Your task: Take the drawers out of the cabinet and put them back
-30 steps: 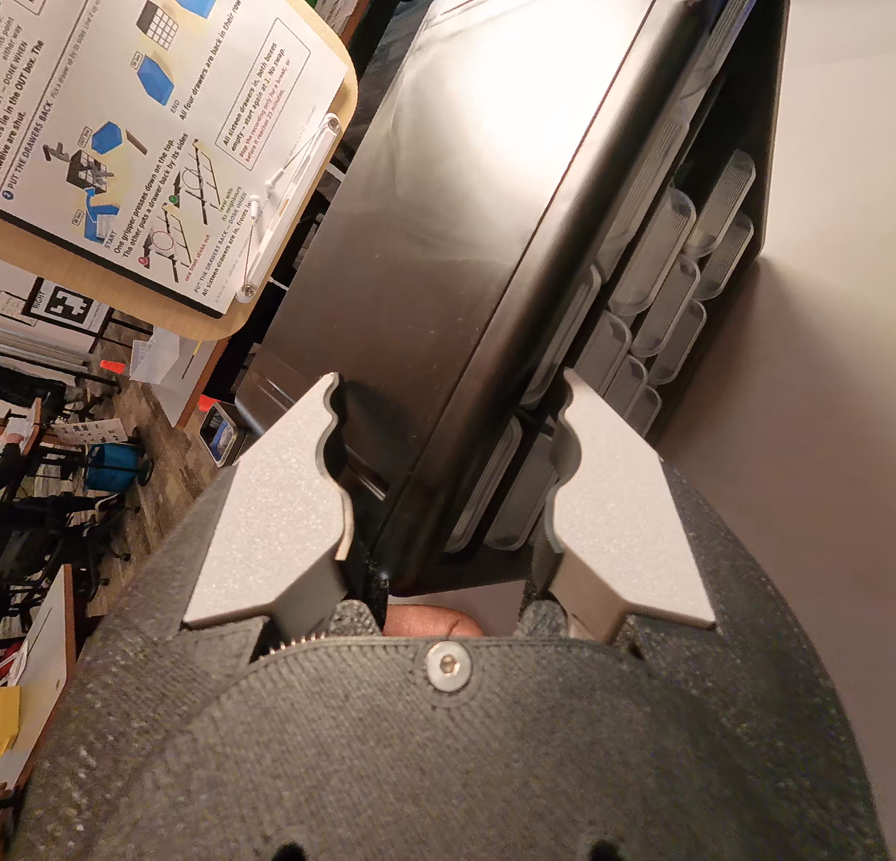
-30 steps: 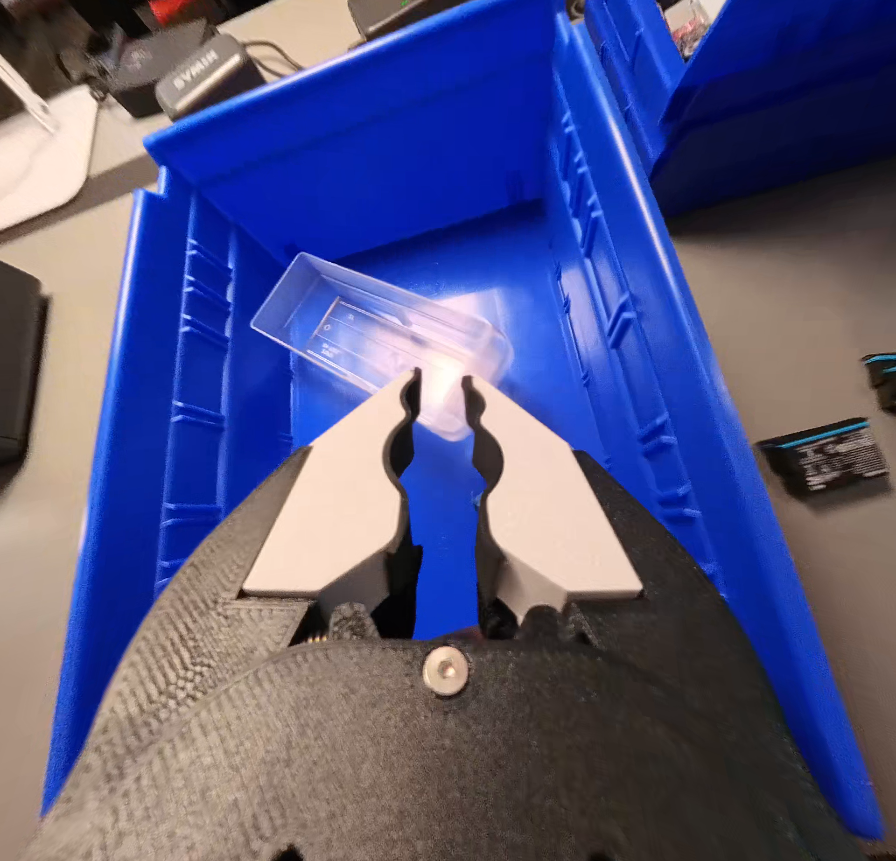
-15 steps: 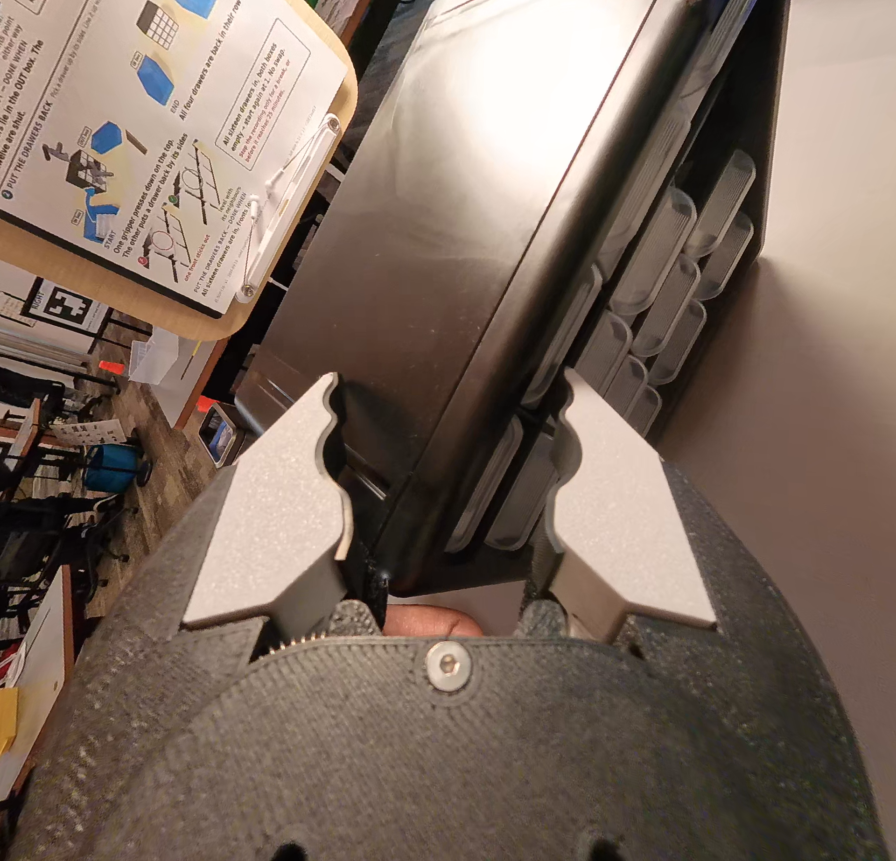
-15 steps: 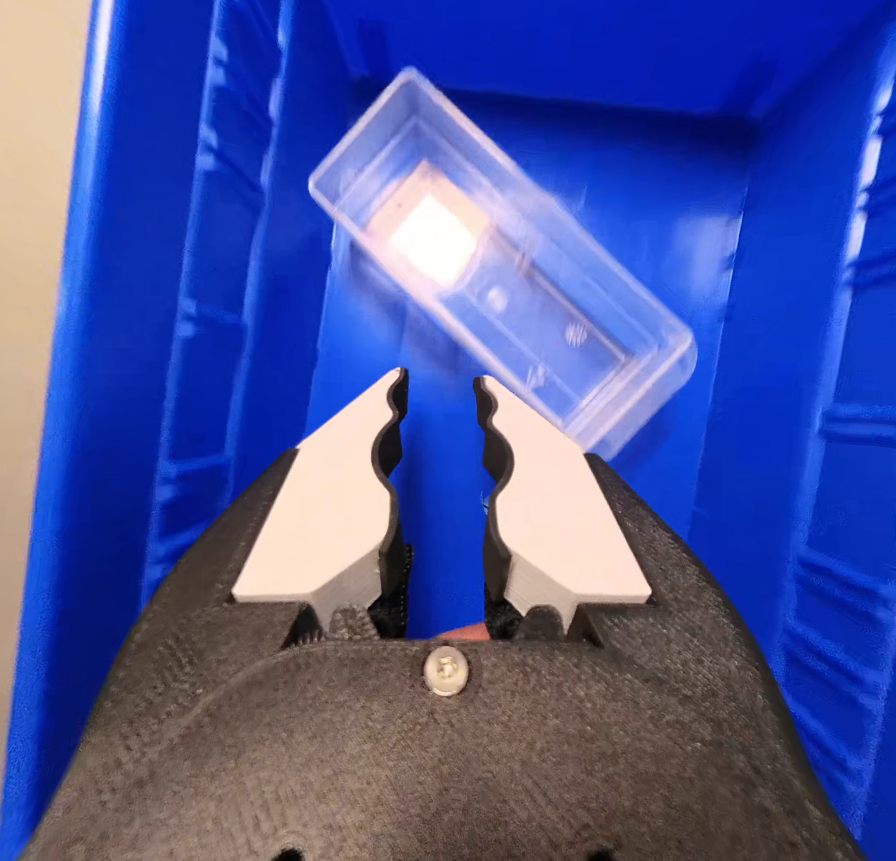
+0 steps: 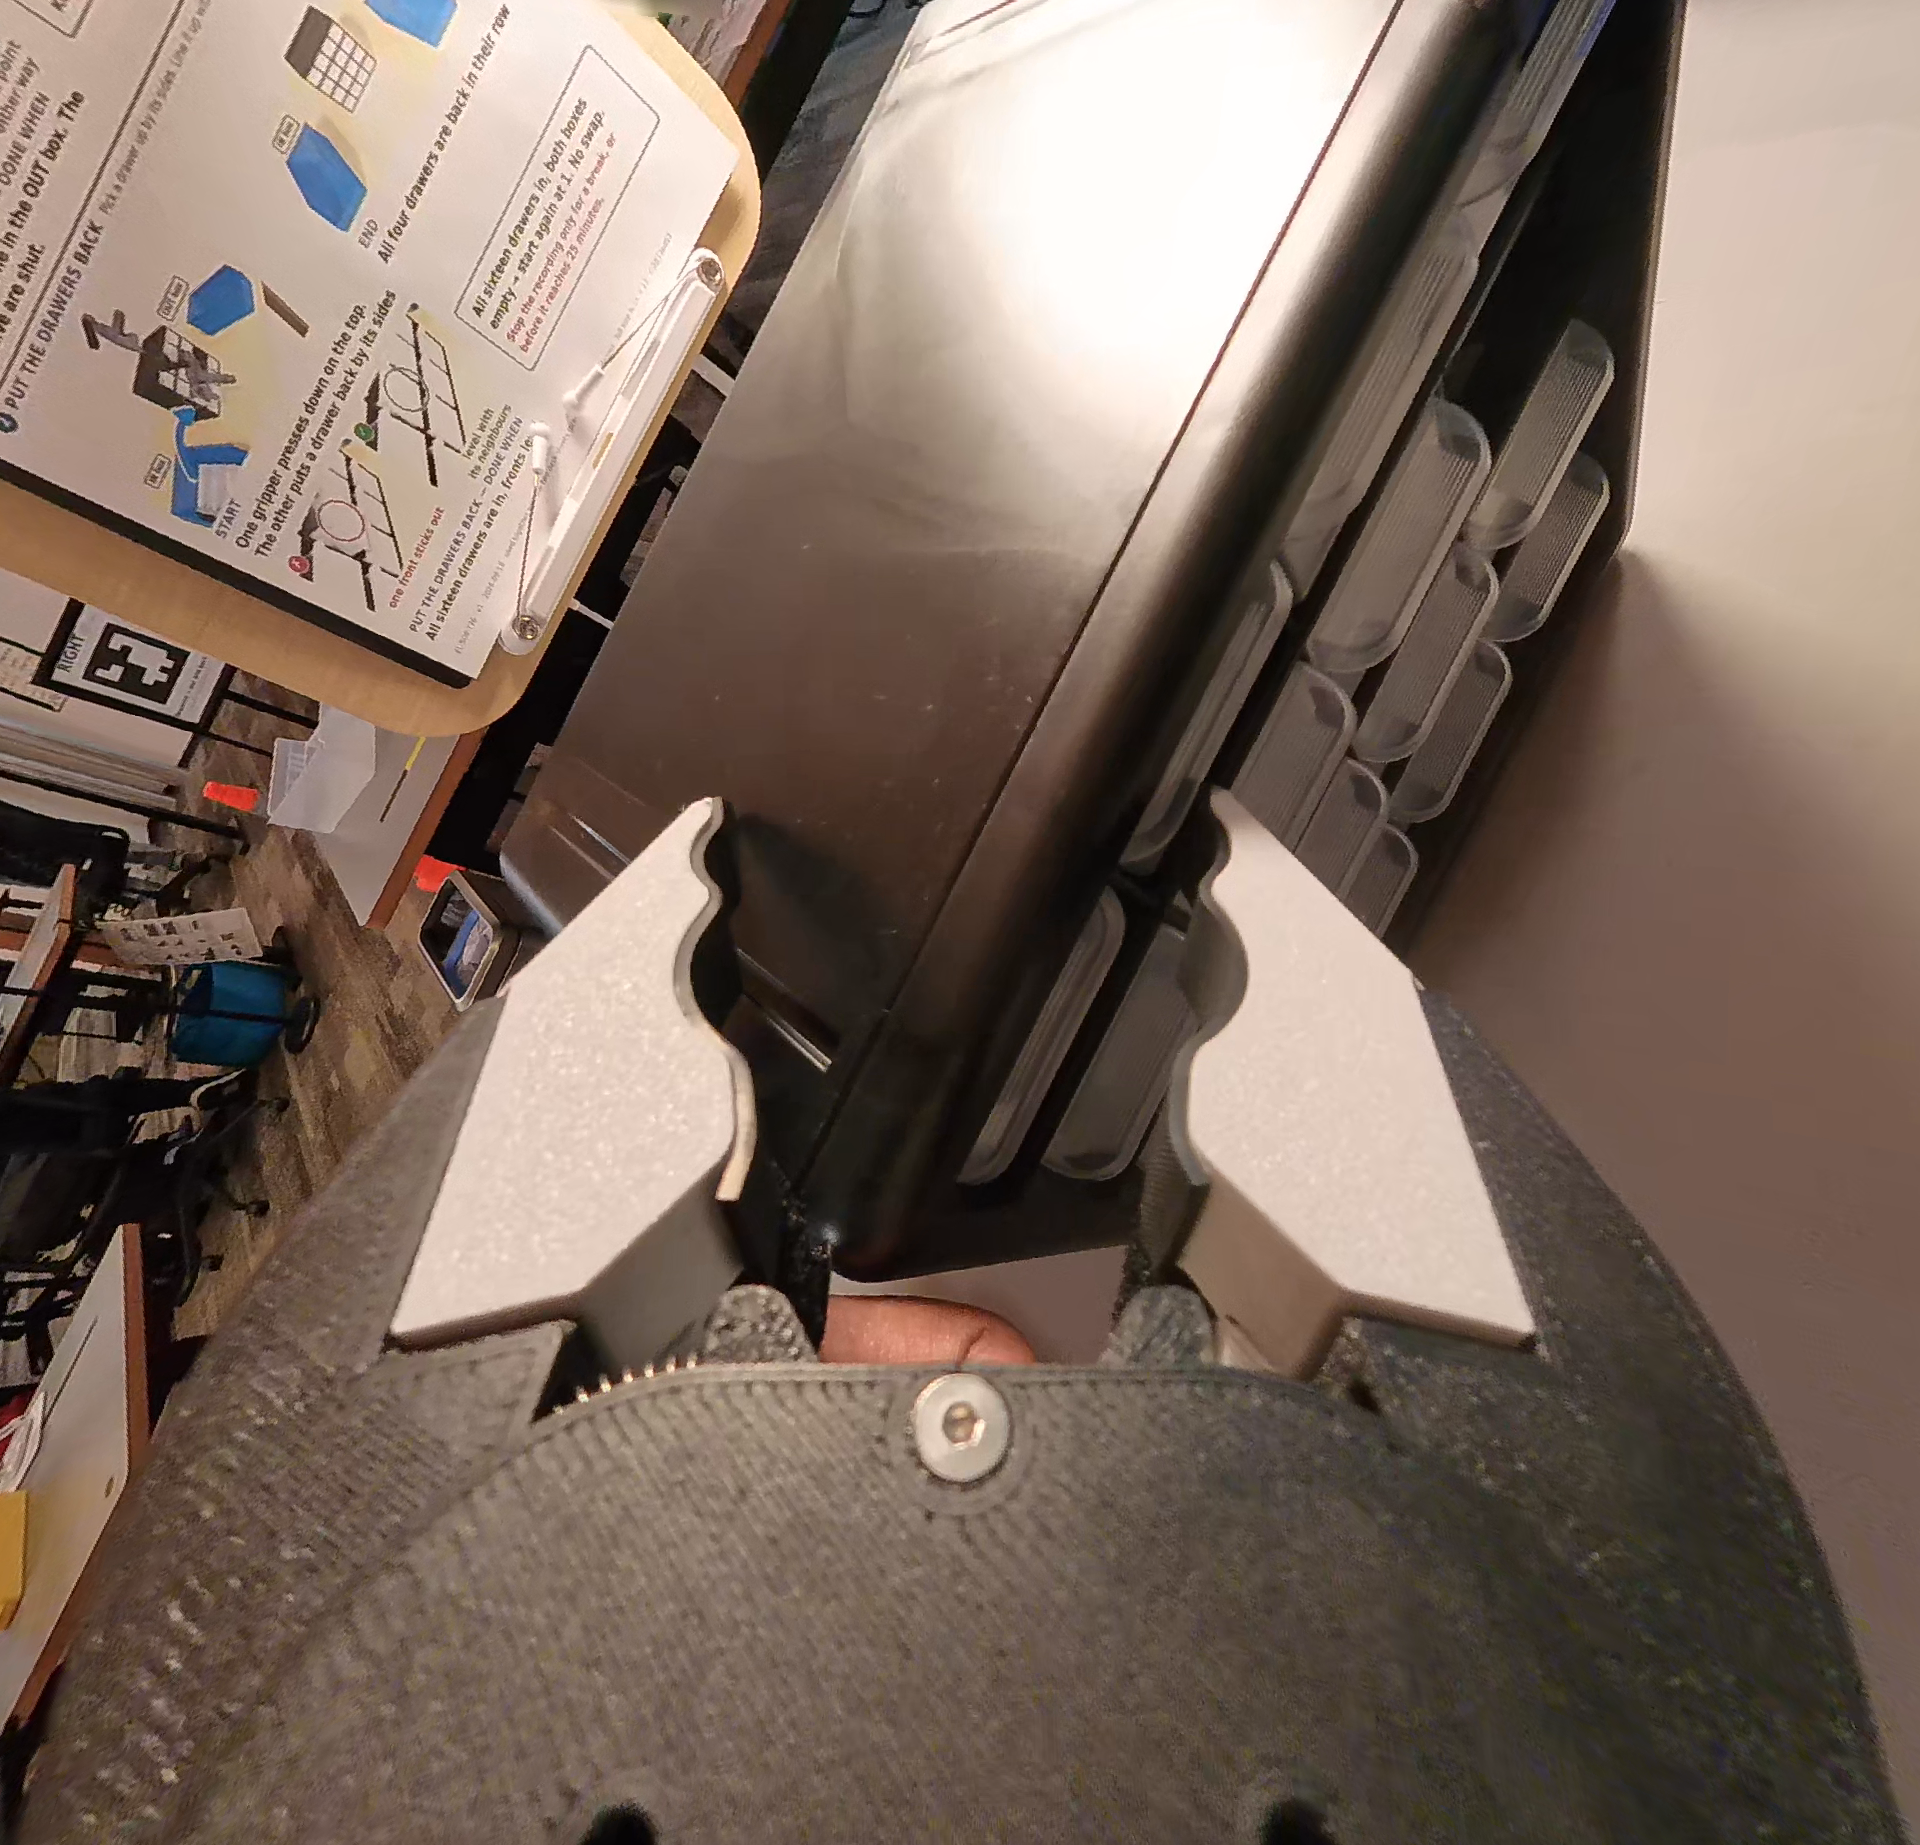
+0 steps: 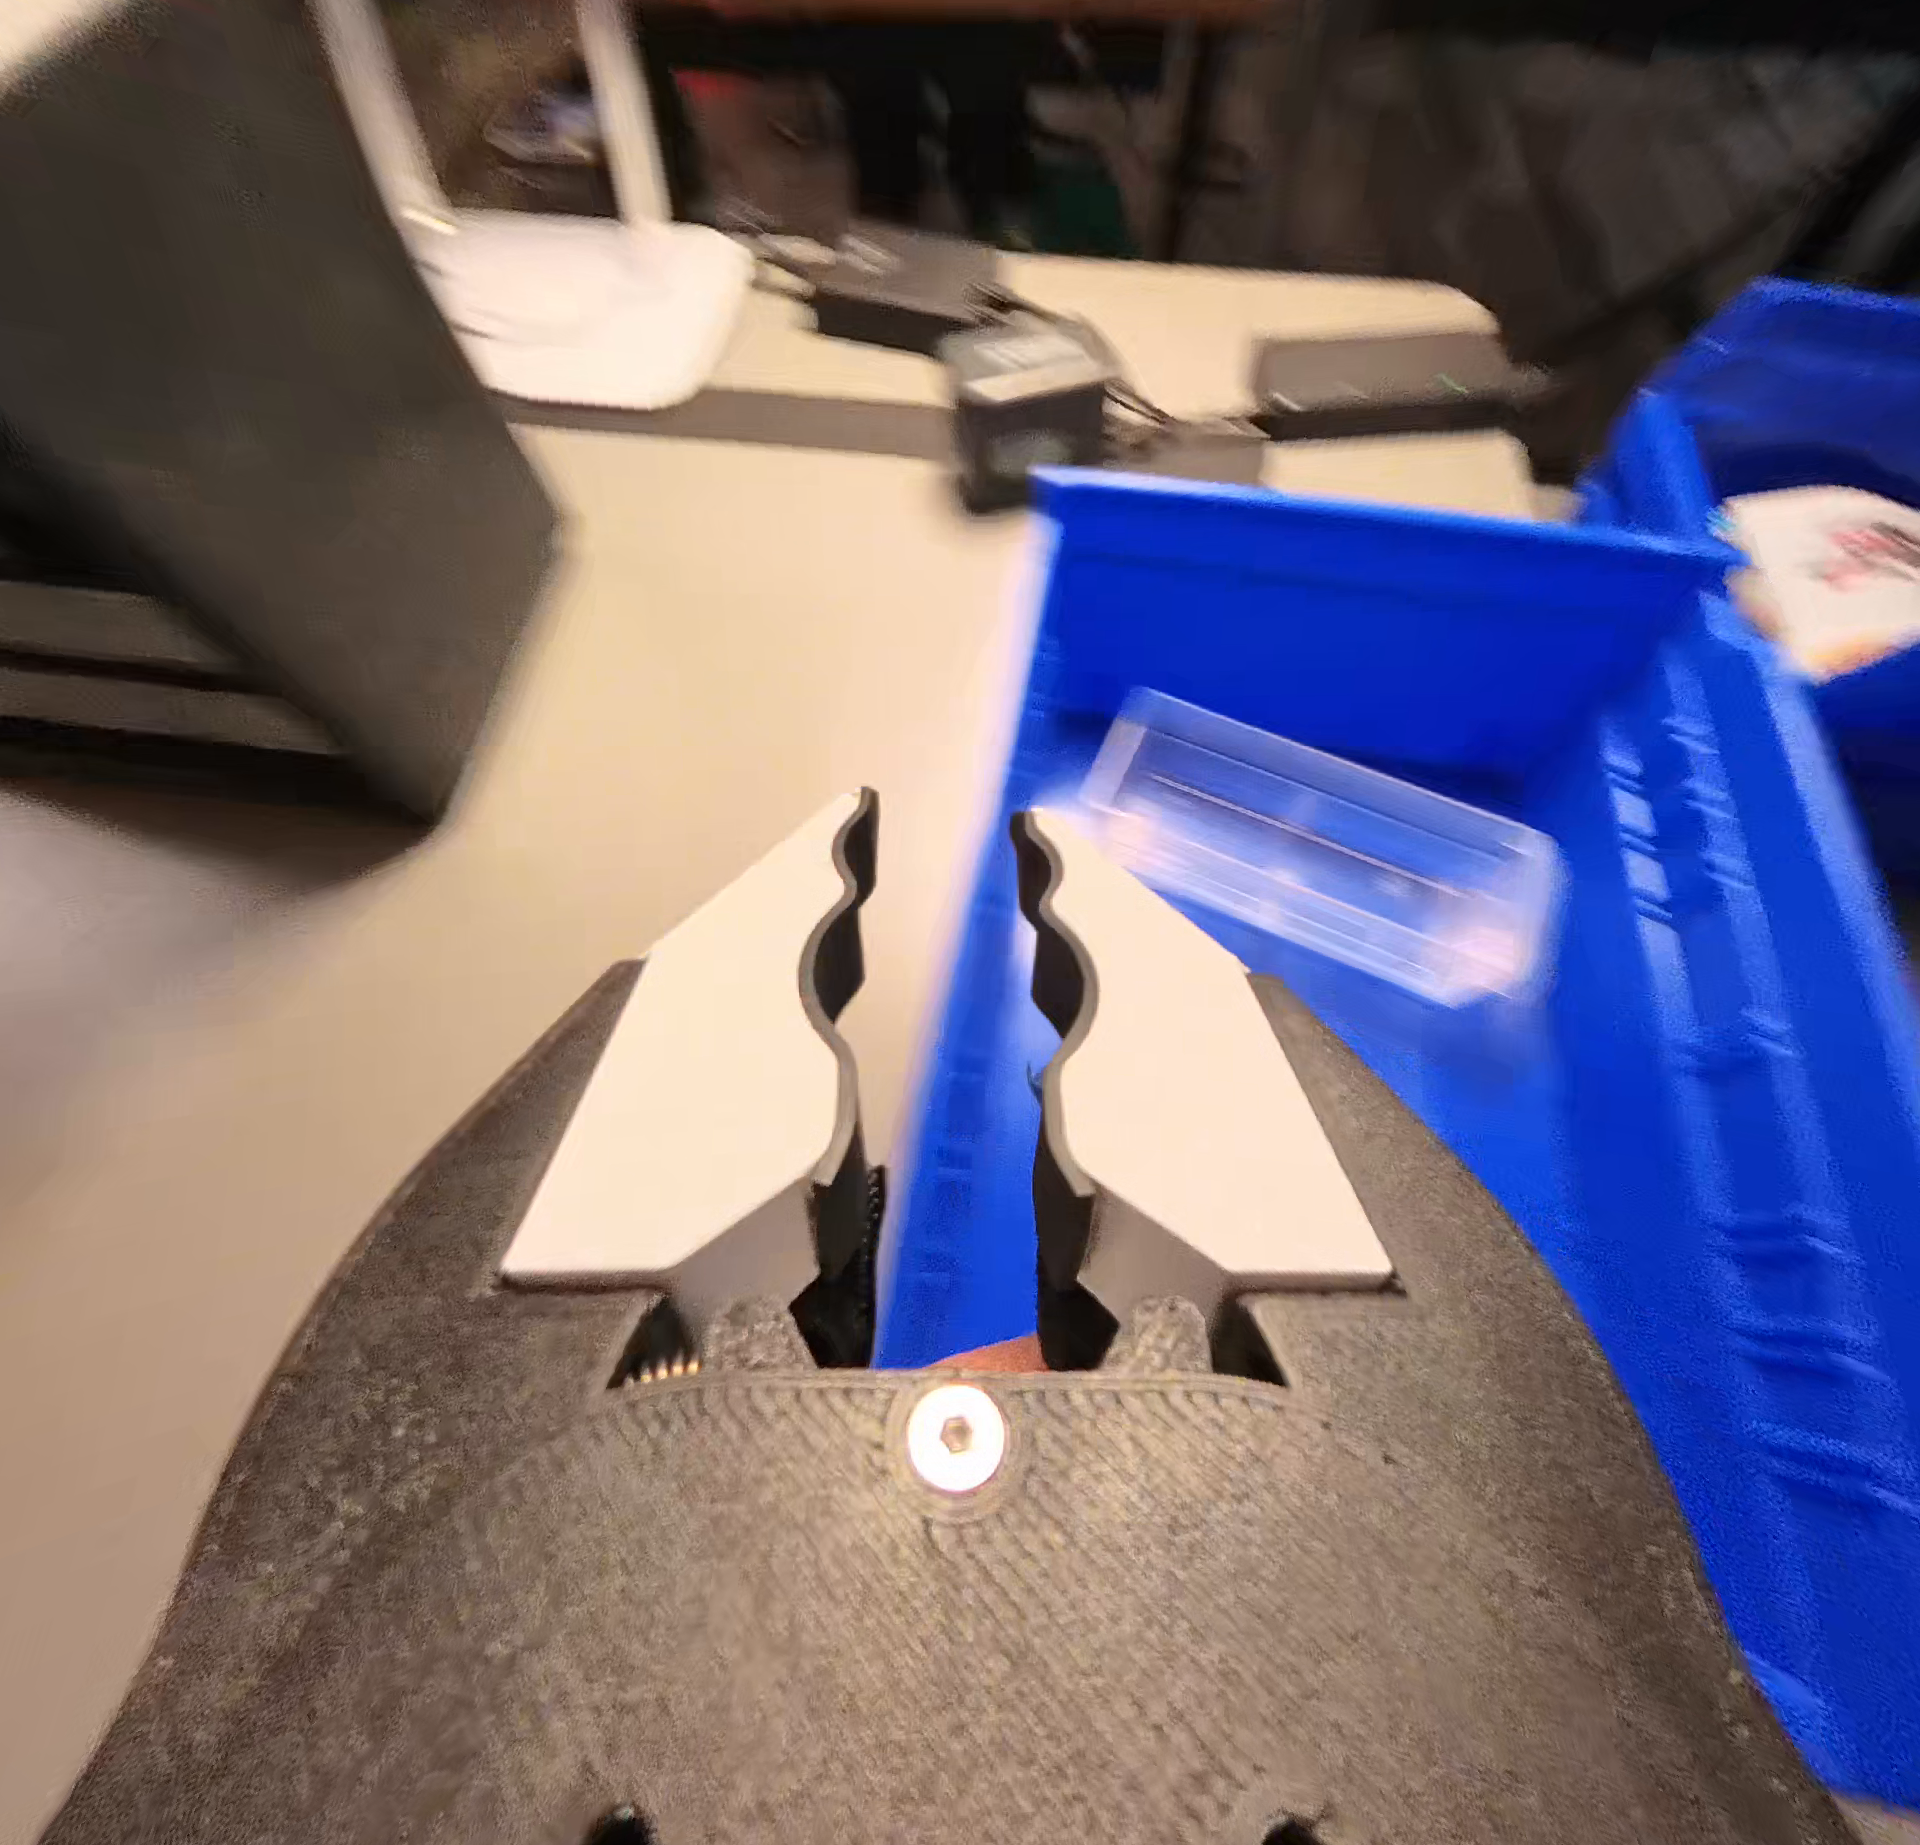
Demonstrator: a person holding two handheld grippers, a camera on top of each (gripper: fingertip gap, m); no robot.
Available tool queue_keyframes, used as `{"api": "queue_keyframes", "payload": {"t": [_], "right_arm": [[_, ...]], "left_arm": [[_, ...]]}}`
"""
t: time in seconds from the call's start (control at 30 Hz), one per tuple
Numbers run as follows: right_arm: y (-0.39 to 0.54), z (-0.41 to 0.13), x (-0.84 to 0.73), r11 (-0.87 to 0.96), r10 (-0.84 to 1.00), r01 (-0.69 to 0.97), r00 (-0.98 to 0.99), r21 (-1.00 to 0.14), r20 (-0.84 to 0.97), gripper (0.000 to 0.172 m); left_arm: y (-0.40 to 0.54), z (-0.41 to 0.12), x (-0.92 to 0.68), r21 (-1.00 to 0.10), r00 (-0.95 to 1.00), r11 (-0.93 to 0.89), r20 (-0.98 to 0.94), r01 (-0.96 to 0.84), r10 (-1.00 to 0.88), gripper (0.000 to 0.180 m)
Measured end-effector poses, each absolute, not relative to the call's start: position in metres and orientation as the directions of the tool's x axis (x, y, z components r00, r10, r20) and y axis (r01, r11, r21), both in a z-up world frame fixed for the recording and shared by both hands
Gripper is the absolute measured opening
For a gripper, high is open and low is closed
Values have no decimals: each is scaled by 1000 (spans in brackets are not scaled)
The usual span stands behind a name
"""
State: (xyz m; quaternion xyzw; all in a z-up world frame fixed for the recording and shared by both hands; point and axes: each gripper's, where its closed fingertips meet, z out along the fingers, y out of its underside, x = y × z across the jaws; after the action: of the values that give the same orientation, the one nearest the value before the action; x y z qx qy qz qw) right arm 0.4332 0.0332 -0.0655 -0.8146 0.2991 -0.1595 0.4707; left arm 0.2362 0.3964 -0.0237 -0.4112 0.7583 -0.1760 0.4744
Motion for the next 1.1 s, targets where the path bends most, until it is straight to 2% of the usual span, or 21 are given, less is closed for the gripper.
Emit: {"api": "queue_keyframes", "payload": {"t": [0.03, 0.13, 0.27, 0.37, 0.47, 0.53, 0.73, 1.1], "right_arm": [[53, -56, 409, -350, -584, -308, 810, -885, -51, 28], [128, -52, 327, -308, -354, -281, 921, -909, -165, 28], [224, -67, 249, -260, -125, -377, 926, -889, -357, 33], [277, -80, 242, -190, -115, -512, 859, -837, -499, 42], [307, -81, 252, -55, -83, -706, 708, -706, -701, 48], [315, -78, 259, 18, -54, -773, 632, -634, -773, 48], [321, -72, 265, 126, -12, -787, 608, -604, -794, 17], [275, -67, 217, 150, 105, -771, 635, -619, -765, 10]], "left_arm": [[396, -24, 236, -657, -212, 599, -574, -457, -791, 86], [396, -24, 236, -661, -209, 596, -571, -456, -794, 87], [396, -24, 236, -669, -207, 590, -564, -452, -799, 87], [396, -24, 236, -671, -207, 589, -563, -450, -800, 87], [396, -24, 236, -671, -208, 590, -563, -449, -800, 87], [396, -24, 236, -670, -210, 591, -564, -449, -799, 87], [396, -24, 237, -674, -212, 589, -560, -446, -801, 87], [397, -23, 235, -675, -211, 590, -560, -443, -801, 86]]}}
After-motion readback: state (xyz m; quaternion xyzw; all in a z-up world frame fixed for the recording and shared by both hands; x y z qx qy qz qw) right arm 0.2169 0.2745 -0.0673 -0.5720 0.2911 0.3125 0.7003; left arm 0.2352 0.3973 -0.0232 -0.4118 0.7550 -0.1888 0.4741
